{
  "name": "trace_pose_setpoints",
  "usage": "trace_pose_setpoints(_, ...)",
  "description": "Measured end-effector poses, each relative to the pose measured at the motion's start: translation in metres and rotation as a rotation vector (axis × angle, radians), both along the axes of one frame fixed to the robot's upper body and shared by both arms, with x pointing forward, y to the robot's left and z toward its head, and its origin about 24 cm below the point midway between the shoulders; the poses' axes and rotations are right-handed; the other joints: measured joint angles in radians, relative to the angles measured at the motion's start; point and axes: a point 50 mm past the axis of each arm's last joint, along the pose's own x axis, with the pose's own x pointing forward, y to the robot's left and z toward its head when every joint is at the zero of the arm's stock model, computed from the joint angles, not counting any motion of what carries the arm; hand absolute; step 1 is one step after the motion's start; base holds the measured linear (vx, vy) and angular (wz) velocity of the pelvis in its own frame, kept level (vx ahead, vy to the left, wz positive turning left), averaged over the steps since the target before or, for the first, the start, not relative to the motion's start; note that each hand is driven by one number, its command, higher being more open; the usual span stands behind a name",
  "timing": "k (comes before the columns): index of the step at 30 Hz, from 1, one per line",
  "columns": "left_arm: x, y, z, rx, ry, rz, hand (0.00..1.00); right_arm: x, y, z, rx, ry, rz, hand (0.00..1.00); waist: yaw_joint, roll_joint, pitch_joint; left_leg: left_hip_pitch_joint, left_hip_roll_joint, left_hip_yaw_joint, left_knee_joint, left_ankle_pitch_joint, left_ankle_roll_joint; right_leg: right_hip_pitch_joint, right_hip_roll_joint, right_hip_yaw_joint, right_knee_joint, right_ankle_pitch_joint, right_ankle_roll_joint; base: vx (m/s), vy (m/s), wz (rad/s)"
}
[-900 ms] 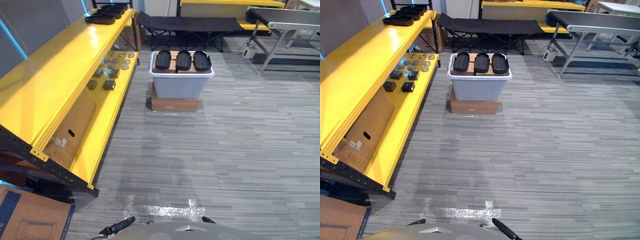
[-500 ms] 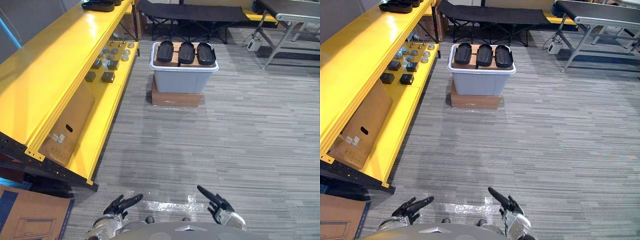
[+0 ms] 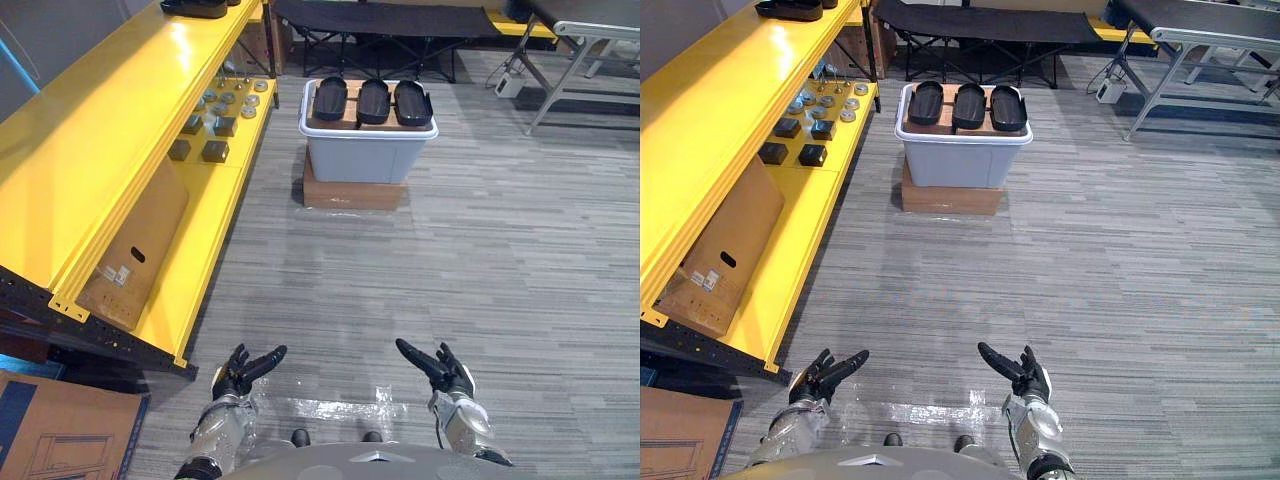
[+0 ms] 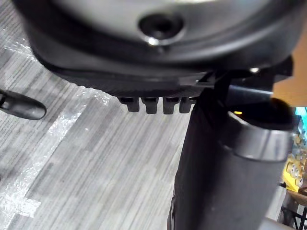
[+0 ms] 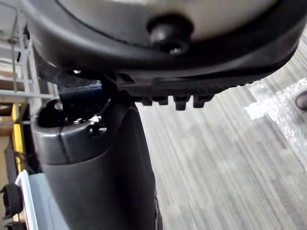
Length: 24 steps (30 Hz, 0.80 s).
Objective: Walk over and take three plastic housings, then place them on the shelf
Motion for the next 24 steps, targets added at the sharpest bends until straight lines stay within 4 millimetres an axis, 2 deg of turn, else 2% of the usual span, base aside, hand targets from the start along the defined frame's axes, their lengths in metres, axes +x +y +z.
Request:
trace_pose_setpoints(6,-0.005,-0.003,-0.002,-0.004,0.013,0.001,1.00,-0.004,0.000,-0.001,-0.003,-0.003,-0.005,1.00,-0.001,-0.002,-0.001,0.000,0.000,0.003,0.010,0.000,0.000,0.001,-0.002,0.001,0.006,0.000,0.000,-0.04,-0.008,-0.01)
trace_pose_setpoints(14,-0.031,-0.003,-0.010,0.006,0.075,0.009,1.00,-0.022,-0.001,-0.007,-0.017,0.048,-0.038,1.00,-0.001,-0.001,-0.007,0.021,0.001,0.031,-0.005,0.004,0.006,0.004,0.000,0.025,0.006,0.002,0.000,-0.04,-0.005,-0.09)
trace_pose_setpoints(20,-0.030,-0.005,-0.010,-0.008,0.064,-0.006,1.00,-0.026,-0.003,-0.007,-0.030,0.043,-0.052,1.00,0.001,-0.010,-0.012,0.030,-0.001,0.048,-0.008,-0.008,0.006,-0.002,-0.002,0.039,0.018,0.000,0.001,-0.01,0.004,-0.09)
trace_pose_setpoints(21,-0.030,-0.005,-0.010,-0.012,0.061,-0.010,1.00,-0.025,-0.003,-0.006,-0.035,0.035,-0.058,1.00,0.003,-0.010,-0.012,0.027,-0.001,0.055,0.003,-0.017,0.012,-0.013,-0.006,0.044,0.038,-0.008,0.007,0.01,0.022,-0.21)
trace_pose_setpoints(22,-0.030,-0.005,-0.009,-0.017,0.054,-0.015,1.00,-0.021,-0.005,-0.004,-0.045,0.015,-0.069,1.00,0.004,-0.007,-0.007,0.010,0.003,0.063,0.043,-0.046,0.018,-0.048,-0.016,0.049,0.115,-0.033,0.032,0.00,0.025,-0.23)
trace_pose_setpoints(23,-0.030,-0.006,-0.009,-0.021,0.052,-0.018,1.00,-0.018,-0.008,-0.001,-0.055,-0.003,-0.080,1.00,0.003,0.005,0.005,0.000,0.014,0.069,0.082,-0.069,0.032,-0.093,-0.022,0.048,0.223,-0.048,0.056,-0.03,0.067,-0.31)
trace_pose_setpoints(24,-0.030,-0.006,-0.009,-0.023,0.050,-0.020,1.00,-0.016,-0.009,0.001,-0.060,-0.018,-0.085,1.00,0.005,0.008,0.016,-0.004,0.025,0.085,0.113,-0.087,0.039,-0.154,-0.033,0.036,0.346,-0.053,0.061,-0.05,0.091,-0.41)
